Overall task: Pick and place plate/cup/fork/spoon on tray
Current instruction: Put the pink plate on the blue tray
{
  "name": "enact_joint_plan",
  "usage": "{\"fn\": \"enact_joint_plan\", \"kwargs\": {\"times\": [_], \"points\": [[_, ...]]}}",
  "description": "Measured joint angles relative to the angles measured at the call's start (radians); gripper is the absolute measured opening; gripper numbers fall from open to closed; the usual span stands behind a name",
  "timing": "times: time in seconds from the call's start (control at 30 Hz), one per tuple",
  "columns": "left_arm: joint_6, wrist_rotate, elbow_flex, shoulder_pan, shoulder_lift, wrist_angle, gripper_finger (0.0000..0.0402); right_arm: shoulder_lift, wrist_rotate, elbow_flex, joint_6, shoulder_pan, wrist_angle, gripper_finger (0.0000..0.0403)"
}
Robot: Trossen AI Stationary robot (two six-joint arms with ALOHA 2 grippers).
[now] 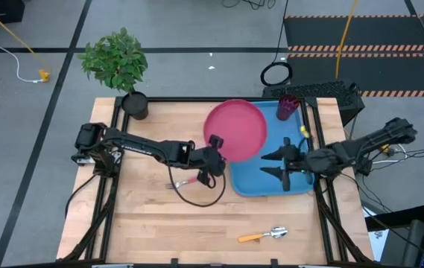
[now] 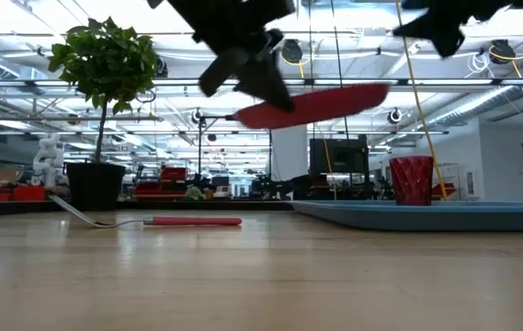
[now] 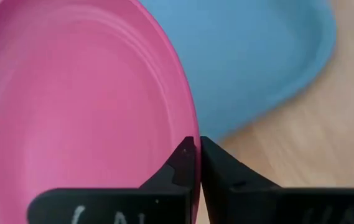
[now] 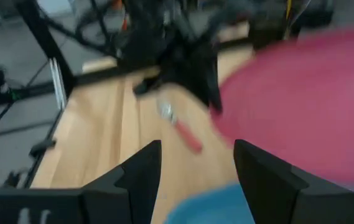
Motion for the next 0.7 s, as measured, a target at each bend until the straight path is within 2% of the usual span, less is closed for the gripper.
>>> {"fn": "enact_joint_plan", "kwargs": {"times": [0.17, 0.3, 0.43, 0.7], "points": [[0.1, 0.104, 0.001, 0.016, 0.049, 0.193, 0.0008, -0.045, 0.187, 0.0, -0.088, 0.088, 0.033, 0.0194], [0.152, 0.131, 0.001, 0.031, 0.112, 0.279, 0.0011, -0.05, 0.275, 0.0, -0.138, 0.126, 0.049, 0.0194], [0.192, 0.155, 0.0, 0.044, 0.182, 0.342, 0.0021, -0.044, 0.281, 0.0, -0.184, 0.139, 0.094, 0.0194], [0.231, 0.295, 0.025, 0.076, 0.311, 0.529, 0.0009, -0.019, 0.281, 0.0, -0.201, 0.139, 0.145, 0.0194]]}}
